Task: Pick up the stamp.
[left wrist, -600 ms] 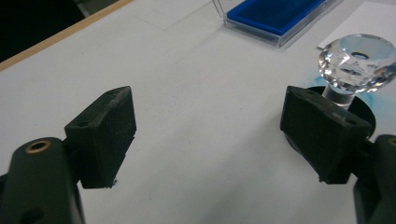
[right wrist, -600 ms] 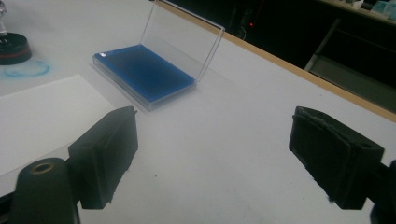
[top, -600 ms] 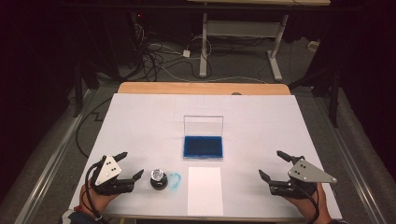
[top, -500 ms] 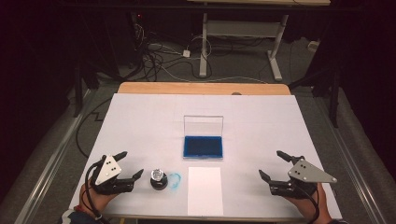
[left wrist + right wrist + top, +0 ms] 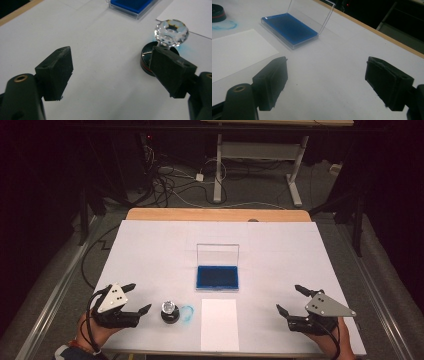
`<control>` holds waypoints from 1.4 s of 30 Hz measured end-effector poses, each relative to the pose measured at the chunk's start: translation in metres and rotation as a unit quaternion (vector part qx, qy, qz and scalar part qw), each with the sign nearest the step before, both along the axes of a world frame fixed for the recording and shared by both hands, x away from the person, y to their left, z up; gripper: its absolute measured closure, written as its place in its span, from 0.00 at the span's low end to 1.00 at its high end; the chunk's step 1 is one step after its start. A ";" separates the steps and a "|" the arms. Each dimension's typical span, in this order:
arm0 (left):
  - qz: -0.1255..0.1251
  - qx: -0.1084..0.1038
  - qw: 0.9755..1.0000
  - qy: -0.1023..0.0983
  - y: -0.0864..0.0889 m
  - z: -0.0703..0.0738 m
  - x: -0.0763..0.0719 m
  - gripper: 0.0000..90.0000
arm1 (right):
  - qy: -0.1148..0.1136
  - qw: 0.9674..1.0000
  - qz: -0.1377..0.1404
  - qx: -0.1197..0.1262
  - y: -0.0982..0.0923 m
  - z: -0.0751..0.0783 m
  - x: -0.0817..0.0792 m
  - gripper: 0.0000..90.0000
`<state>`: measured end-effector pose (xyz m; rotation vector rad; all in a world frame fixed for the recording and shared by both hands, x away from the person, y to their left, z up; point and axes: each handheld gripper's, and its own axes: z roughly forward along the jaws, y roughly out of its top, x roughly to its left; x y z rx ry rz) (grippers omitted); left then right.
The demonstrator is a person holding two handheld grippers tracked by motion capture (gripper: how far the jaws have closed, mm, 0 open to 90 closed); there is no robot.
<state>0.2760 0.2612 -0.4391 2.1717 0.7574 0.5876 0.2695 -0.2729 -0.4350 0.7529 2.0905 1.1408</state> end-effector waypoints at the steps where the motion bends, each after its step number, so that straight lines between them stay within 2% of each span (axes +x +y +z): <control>1: -0.006 0.008 1.000 0.003 -0.001 0.003 -0.001 0.20 | 0.000 1.000 0.000 0.000 0.000 0.000 0.000 0.20; 3: -0.024 0.013 1.000 0.009 -0.006 0.007 -0.002 0.20 | 0.000 1.000 0.005 -0.002 0.002 0.000 -0.002 0.20; 4: -0.024 0.013 1.000 0.009 -0.006 0.007 -0.002 0.20 | -0.001 1.000 0.005 -0.004 0.002 0.000 -0.002 0.20; 8: -0.025 0.011 0.999 -0.023 -0.010 0.008 -0.003 0.20 | -0.004 1.000 0.004 -0.004 0.002 0.000 -0.001 0.20; 16: -0.032 0.004 0.999 -0.040 -0.016 0.003 -0.007 0.20 | -0.002 1.000 0.016 -0.010 0.008 0.000 -0.001 0.20; 25: -0.036 0.010 0.999 -0.022 -0.024 0.005 -0.010 0.20 | 0.007 1.000 0.016 -0.023 0.010 -0.004 0.004 0.21; 27: -0.034 0.019 0.999 -0.016 -0.027 0.007 -0.008 0.20 | 0.005 1.000 0.019 -0.024 0.011 -0.003 0.003 0.21; 34: -0.044 0.030 0.999 -0.009 -0.030 0.007 -0.005 0.20 | 0.007 0.999 0.028 -0.025 0.015 -0.004 0.008 0.21; 38: -0.047 0.028 0.998 0.008 -0.032 0.006 -0.001 0.20 | 0.009 0.999 0.027 -0.028 0.016 -0.004 0.010 0.21; 42: -0.053 0.044 0.997 0.028 -0.038 0.009 0.001 0.20 | 0.013 0.999 0.029 -0.031 0.018 -0.005 0.012 0.21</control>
